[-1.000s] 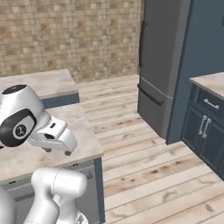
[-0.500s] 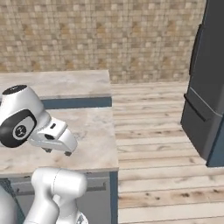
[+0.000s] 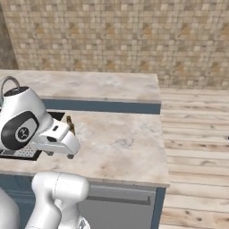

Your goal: Pick the bottled water, beer from the counter and place them in the open cabinet.

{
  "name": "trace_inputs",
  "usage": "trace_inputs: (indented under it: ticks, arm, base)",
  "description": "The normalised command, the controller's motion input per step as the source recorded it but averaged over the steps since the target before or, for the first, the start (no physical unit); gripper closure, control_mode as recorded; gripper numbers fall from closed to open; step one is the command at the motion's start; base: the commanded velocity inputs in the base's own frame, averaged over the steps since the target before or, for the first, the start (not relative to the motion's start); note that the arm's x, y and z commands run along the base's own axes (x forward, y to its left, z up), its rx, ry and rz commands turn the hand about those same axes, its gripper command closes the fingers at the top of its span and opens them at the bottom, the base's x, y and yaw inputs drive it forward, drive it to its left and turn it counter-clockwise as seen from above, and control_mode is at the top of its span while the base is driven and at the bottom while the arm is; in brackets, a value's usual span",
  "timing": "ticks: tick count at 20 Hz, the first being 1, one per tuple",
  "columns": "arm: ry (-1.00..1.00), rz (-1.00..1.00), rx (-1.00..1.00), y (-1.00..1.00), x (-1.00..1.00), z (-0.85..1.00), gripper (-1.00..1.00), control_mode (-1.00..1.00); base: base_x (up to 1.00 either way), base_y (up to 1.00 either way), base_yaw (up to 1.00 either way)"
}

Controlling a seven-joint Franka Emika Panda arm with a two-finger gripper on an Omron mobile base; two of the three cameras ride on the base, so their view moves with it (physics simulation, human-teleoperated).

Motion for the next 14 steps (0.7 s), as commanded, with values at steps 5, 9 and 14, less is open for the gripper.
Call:
trace_inputs:
  ticks: [5,9,14]
  arm:
    - [0.00,0.00,0.00,0.00,0.00,0.00,-1.00,1.00]
    - [0.00,0.00,0.00,0.00,0.00,0.00,-1.00,1.00]
    - [0.00,0.00,0.00,0.00,0.00,0.00,-1.00,1.00]
  base:
    - [0.01,0.55,0.09]
    - [0.52,-0.02,0.00]
    - [0.56,-0.15,0.00]
